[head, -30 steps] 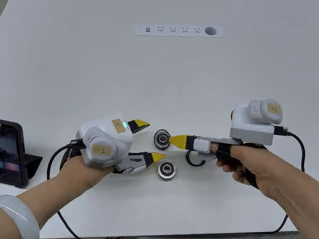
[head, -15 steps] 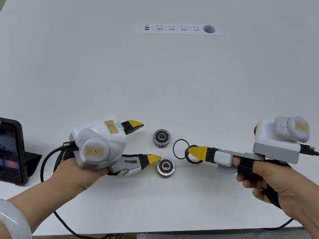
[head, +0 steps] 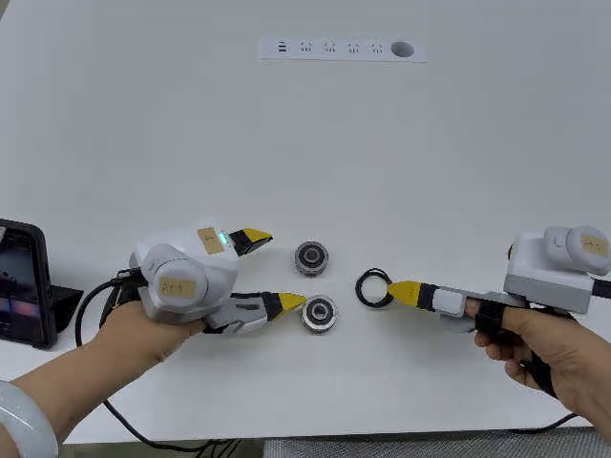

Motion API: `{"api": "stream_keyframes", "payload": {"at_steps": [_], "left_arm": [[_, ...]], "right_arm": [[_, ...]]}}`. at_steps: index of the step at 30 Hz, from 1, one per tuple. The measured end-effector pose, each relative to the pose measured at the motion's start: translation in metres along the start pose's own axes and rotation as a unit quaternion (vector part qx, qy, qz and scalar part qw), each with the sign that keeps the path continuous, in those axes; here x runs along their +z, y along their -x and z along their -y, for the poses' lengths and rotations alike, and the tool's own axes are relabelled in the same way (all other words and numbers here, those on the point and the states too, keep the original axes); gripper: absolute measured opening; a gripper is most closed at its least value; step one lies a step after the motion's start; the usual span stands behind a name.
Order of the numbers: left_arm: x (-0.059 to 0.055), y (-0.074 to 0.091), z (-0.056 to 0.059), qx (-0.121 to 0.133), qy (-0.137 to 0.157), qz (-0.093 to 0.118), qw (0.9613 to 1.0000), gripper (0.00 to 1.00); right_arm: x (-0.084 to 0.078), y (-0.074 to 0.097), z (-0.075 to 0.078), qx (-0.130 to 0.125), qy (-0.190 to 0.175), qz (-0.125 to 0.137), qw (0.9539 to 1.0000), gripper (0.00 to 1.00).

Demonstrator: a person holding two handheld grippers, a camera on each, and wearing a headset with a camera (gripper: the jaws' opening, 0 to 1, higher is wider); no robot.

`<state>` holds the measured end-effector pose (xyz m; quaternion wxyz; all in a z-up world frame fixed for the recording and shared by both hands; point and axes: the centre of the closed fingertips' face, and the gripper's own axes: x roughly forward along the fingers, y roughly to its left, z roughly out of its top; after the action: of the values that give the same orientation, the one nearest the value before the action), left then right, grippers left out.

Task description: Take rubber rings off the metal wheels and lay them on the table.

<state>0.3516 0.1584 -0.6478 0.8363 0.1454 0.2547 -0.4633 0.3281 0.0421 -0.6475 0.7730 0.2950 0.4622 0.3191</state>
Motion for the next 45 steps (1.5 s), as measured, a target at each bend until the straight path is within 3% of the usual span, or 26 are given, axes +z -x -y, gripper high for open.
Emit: {"api": "stream_keyframes", "payload": {"at_steps": [5, 9, 12, 16, 20, 23, 31, 34, 36, 39, 41, 45], "left_arm": [[-0.001, 0.001, 0.001, 0.0, 0.001, -0.001, 1.0, 0.54], [0.0, 0.003, 0.002, 0.0, 0.002, 0.0, 1.0, 0.54], [0.001, 0.006, 0.002, 0.003, 0.004, 0.002, 1.0, 0.54], [0.0, 0.01, 0.003, 0.005, 0.007, 0.003, 1.0, 0.54], [-0.001, 0.016, 0.005, 0.007, 0.013, 0.007, 0.9999, 0.54], [-0.001, 0.02, 0.008, 0.006, 0.017, 0.012, 0.9998, 0.54], [0.005, 0.036, 0.019, 0.006, 0.036, 0.035, 0.9987, 0.56], [0.004, 0.043, 0.024, 0.004, 0.04, 0.039, 0.9985, 0.58], [0.004, 0.046, 0.025, 0.003, 0.045, 0.041, 0.9981, 0.61], [0.004, 0.052, 0.027, 0.005, 0.058, 0.046, 0.9973, 0.63], [0.003, 0.055, 0.028, 0.008, 0.057, 0.047, 0.9972, 0.64], [0.001, 0.062, 0.034, 0.006, 0.058, 0.046, 0.9972, 0.67]], "right_arm": [[0.002, -0.001, -0.001, -0.005, 0.029, 0.001, 0.9996, 0.07], [-0.002, -0.002, -0.001, -0.016, 0.066, -0.015, 0.9976, 0.1], [-0.005, -0.001, 0.002, -0.028, 0.11, -0.032, 0.9931, 0.12], [-0.004, -0.001, 0.001, -0.027, 0.136, -0.032, 0.9898, 0.19], [-0.003, 0.0, 0.0, -0.03, 0.174, -0.032, 0.9837, 0.22], [-0.003, 0.001, -0.003, -0.031, 0.204, -0.031, 0.978, 0.28], [-0.009, 0.008, -0.007, -0.032, 0.294, -0.033, 0.9547, 0.44], [-0.016, 0.012, -0.009, -0.035, 0.316, -0.034, 0.9477, 0.52], [-0.019, 0.014, -0.01, -0.035, 0.32, -0.034, 0.9461, 0.57], [-0.023, 0.018, -0.012, -0.04, 0.343, -0.029, 0.9379, 0.66], [-0.027, 0.019, -0.012, -0.043, 0.35, -0.035, 0.9352, 0.68], [-0.034, 0.022, -0.014, -0.046, 0.376, -0.035, 0.9249, 0.71]]}}
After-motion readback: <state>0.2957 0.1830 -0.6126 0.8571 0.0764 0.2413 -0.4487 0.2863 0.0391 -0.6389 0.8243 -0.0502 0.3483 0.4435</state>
